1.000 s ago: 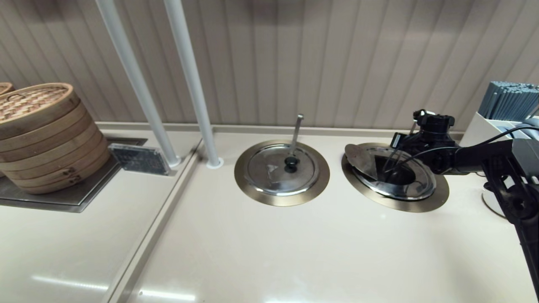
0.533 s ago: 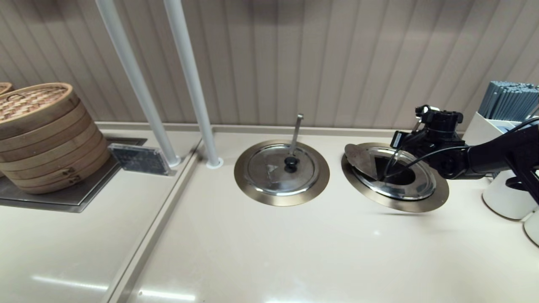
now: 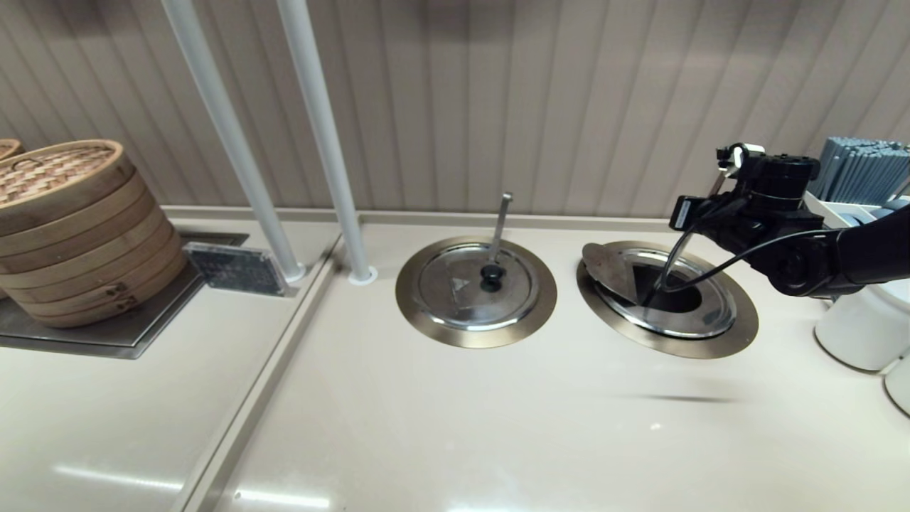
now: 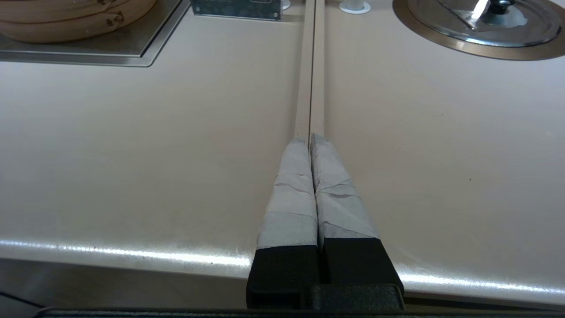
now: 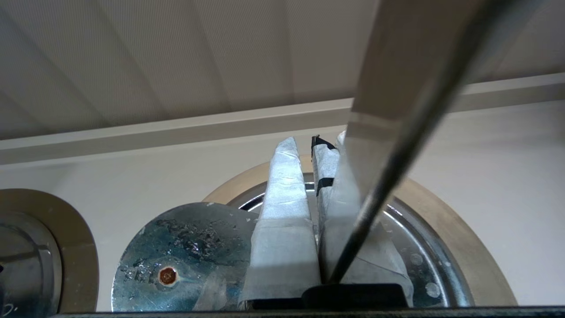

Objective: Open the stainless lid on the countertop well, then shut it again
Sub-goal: Stir with a spoon

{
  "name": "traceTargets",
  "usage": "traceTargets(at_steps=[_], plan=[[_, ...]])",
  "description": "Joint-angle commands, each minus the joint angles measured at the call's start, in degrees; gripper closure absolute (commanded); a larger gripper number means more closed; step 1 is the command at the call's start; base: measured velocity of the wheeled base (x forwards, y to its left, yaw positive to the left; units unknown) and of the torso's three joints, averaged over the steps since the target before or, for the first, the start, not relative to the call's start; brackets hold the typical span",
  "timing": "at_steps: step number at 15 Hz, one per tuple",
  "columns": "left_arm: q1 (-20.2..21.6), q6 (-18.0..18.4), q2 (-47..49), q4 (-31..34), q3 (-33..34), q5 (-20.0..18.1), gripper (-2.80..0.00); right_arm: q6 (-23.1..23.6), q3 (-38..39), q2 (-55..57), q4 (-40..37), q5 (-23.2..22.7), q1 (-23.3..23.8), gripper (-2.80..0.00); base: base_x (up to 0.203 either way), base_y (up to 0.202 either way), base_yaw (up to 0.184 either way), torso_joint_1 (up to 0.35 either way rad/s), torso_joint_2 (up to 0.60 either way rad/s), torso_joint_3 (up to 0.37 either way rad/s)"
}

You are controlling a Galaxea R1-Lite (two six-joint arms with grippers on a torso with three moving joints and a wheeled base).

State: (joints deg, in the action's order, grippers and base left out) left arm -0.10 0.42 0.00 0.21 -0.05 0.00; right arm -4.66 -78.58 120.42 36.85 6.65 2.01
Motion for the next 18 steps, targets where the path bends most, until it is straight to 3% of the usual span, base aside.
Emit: traceTargets(at_steps=[1, 3, 7, 11, 13, 15, 18], plan=[[0.01, 0.02, 0.00, 0.05, 0.04, 0.00, 0.00, 0.16, 0.93, -2.34, -0.09, -0.35, 0.33, 0.00, 0.000, 0.000, 0.000, 0.000, 0.00, 0.000], [0.01, -0.04, 0.00, 0.03, 0.05, 0.00, 0.00, 0.48, 1.76, -2.82, -0.48, -1.51, 0.39, 0.00, 0.000, 0.000, 0.000, 0.000, 0.00, 0.000], [0.01, 0.02, 0.00, -0.02, 0.04, 0.00, 0.00, 6.40, 2.42, -2.26, -3.11, -2.93, 2.08, 0.00, 0.000, 0.000, 0.000, 0.000, 0.00, 0.000], [0.01, 0.02, 0.00, 0.06, -0.02, 0.00, 0.00, 9.01, 0.62, -0.63, -5.31, -3.05, 4.05, 0.00, 0.000, 0.000, 0.000, 0.000, 0.00, 0.000], [0.01, 0.02, 0.00, -0.03, 0.04, 0.00, 0.00, 7.83, -1.42, 1.29, -3.97, -2.29, 4.05, 0.00, 0.000, 0.000, 0.000, 0.000, 0.00, 0.000], [0.01, 0.00, 0.00, -0.03, -0.04, 0.00, 0.00, 1.36, -3.57, 3.91, 1.21, -1.87, 3.98, 0.00, 0.000, 0.000, 0.000, 0.000, 0.00, 0.000], [0.01, 0.02, 0.00, -0.03, 0.05, 0.00, 0.00, -1.67, -4.13, 4.56, 2.43, -2.16, 3.59, 0.00, 0.000, 0.000, 0.000, 0.000, 0.00, 0.000]])
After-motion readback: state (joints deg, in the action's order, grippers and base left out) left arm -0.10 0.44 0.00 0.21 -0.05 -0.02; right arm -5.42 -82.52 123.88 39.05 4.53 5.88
